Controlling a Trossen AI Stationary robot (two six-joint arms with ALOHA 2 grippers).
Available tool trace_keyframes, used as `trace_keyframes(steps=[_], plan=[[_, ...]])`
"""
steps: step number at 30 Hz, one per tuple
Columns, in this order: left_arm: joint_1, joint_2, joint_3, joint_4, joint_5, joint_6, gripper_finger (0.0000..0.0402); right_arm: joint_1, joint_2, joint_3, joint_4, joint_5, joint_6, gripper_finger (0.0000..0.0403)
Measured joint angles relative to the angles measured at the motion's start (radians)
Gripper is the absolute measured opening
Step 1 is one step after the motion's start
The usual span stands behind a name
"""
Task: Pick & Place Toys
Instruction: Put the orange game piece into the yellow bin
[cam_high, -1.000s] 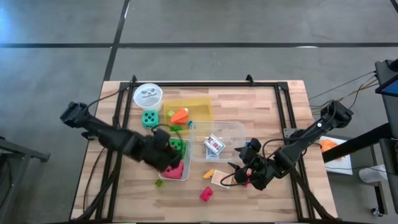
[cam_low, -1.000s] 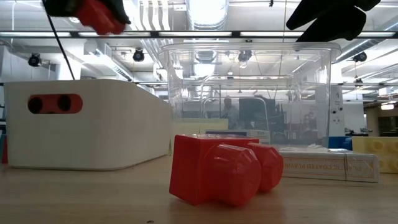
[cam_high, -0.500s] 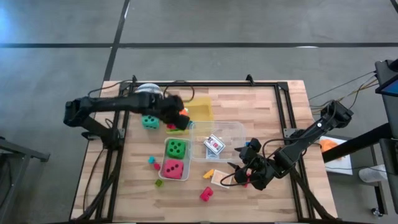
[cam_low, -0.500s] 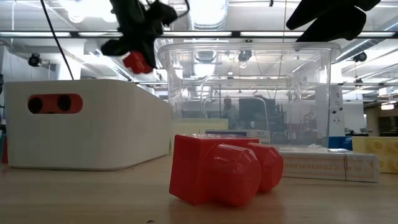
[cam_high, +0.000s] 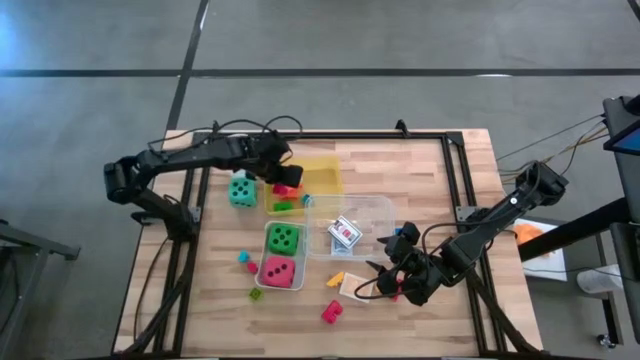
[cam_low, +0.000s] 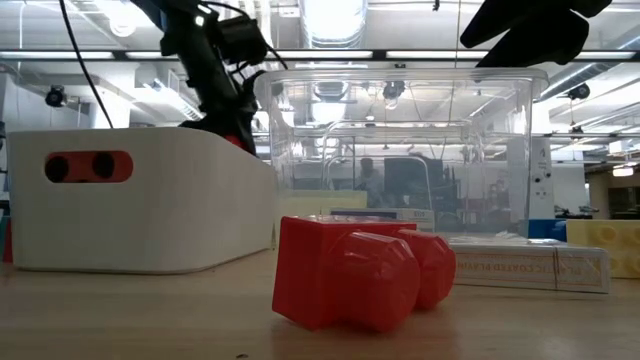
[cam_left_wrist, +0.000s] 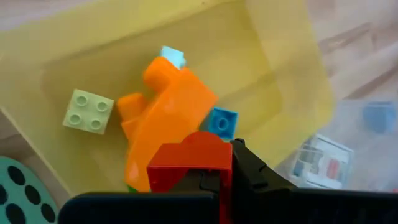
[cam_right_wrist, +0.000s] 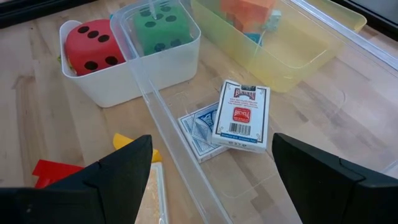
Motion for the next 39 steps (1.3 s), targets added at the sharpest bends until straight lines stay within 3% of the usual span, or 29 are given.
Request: trace_keyframes(steps=[9, 20, 30, 34, 39], plan=[[0.013, 0.0, -0.028, 0.005, -0.106, -0.066, 0.0001, 0.0, 0.0, 0.0, 0.0, 0.0, 0.0, 0.0325], [0.041, 0.0, 0.001, -0.034, -0.134, -0.099, 0.0001, 0.0, 0.0, 0.0, 0.0, 0.0, 0.0, 0.0325], [0.043, 0.012, 0.117, -0.101, -0.131, -0.094, 0.0001, 0.0, 0.0, 0.0, 0.0, 0.0, 0.0, 0.0325], [0.043, 0.076, 0.192, -0.14, -0.112, -0.053, 0.0001, 0.0, 0.0, 0.0, 0.0, 0.0, 0.0, 0.0325], [0.045, 0.18, 0.308, -0.305, -0.101, -0.011, 0.0001, 0.0, 0.0, 0.0, 0.0, 0.0, 0.0, 0.0325]])
